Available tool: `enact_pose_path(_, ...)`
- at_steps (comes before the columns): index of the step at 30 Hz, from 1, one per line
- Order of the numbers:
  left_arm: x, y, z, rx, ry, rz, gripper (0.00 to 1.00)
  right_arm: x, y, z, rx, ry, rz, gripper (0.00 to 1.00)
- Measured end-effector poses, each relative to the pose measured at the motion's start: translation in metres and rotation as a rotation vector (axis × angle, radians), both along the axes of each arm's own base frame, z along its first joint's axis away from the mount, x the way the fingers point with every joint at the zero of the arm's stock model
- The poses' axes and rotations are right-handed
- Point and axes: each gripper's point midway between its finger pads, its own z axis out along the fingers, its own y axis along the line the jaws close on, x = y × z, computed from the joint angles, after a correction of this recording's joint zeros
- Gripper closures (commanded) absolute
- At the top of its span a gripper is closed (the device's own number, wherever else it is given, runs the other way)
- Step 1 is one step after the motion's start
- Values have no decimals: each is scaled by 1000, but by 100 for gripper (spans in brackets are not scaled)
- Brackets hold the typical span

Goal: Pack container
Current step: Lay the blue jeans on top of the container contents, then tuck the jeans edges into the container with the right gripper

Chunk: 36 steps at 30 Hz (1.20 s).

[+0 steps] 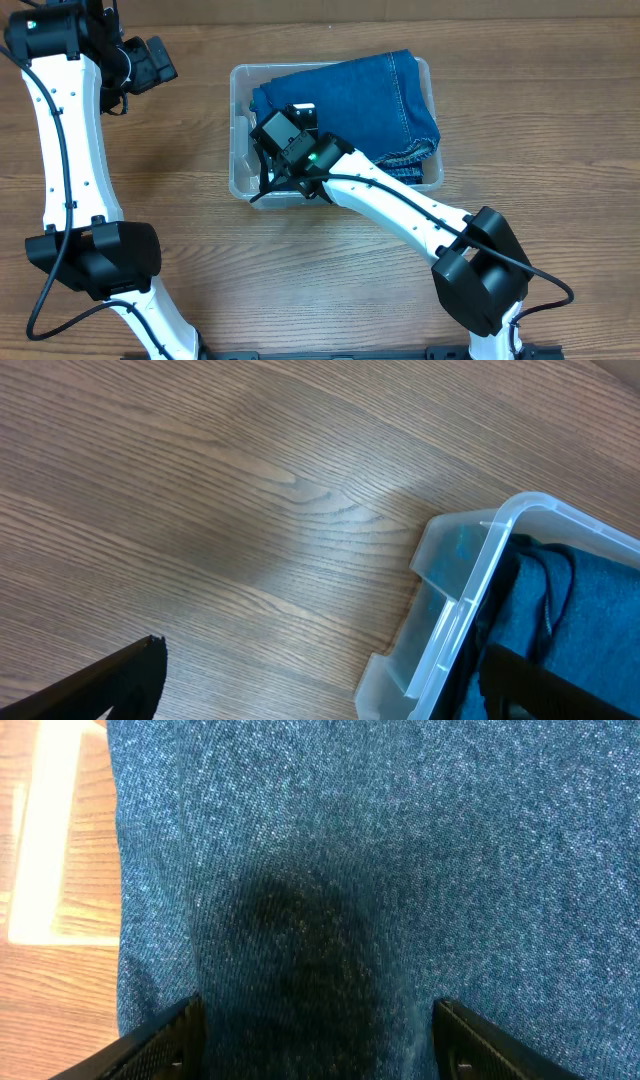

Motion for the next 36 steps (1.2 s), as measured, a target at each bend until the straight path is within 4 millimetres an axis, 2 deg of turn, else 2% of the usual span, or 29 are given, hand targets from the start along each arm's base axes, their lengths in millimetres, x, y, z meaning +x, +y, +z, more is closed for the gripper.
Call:
enact_pose_path(3, 0, 0, 0, 0, 0, 0, 0, 3, -1, 8, 8, 9, 17, 23)
enact_pose_path(4, 0, 0, 0, 0, 0, 0, 0, 7, -1, 16, 19, 3, 24, 23)
enact_pose_path(6, 0, 0, 0, 0, 0, 0, 0, 24, -6, 44, 54, -46, 25, 23)
enact_pose_path(7, 0, 0, 0, 0, 0, 0, 0, 48, -17, 78, 98, -121, 11, 23)
enact_pose_path(9, 0, 0, 0, 0, 0, 0, 0, 72, -36, 110, 128, -205, -8, 23)
enact_pose_path(10, 0, 0, 0, 0, 0, 0, 0, 87, -52, 125, 134, -249, -27, 23)
enact_pose_path(11, 0, 0, 0, 0, 0, 0, 0, 104, -72, 136, 131, -290, -53, 22)
enact_pose_path(13, 0, 0, 0, 0, 0, 0, 0, 125, -101, 140, 108, -326, -83, 23)
enact_pose_path(14, 0, 0, 0, 0, 0, 0, 0, 135, -115, 139, 96, -338, -100, 23)
enact_pose_path(16, 0, 0, 0, 0, 0, 0, 0, 151, -139, 125, 69, -323, -126, 23)
enact_pose_path(18, 0, 0, 0, 0, 0, 0, 0, 158, -147, 104, 56, -285, -127, 23)
enact_pose_path(19, 0, 0, 0, 0, 0, 0, 0, 160, -148, 87, 47, -247, -123, 23)
enact_pose_path(23, 0, 0, 0, 0, 0, 0, 0, 153, -150, 32, 1, -105, -103, 24)
enact_pose_path(25, 0, 0, 0, 0, 0, 0, 0, 149, -150, 26, 3, -87, -107, 24)
enact_pose_path(29, 0, 0, 0, 0, -1, 0, 0, 133, -153, -12, 1, -22, -126, 23)
enact_pose_path(32, 0, 0, 0, 0, 0, 0, 0, 131, -154, -28, 16, -22, -143, 23)
enact_pose_path(36, 0, 0, 0, 0, 0, 0, 0, 129, -154, -29, 26, -27, -153, 21)
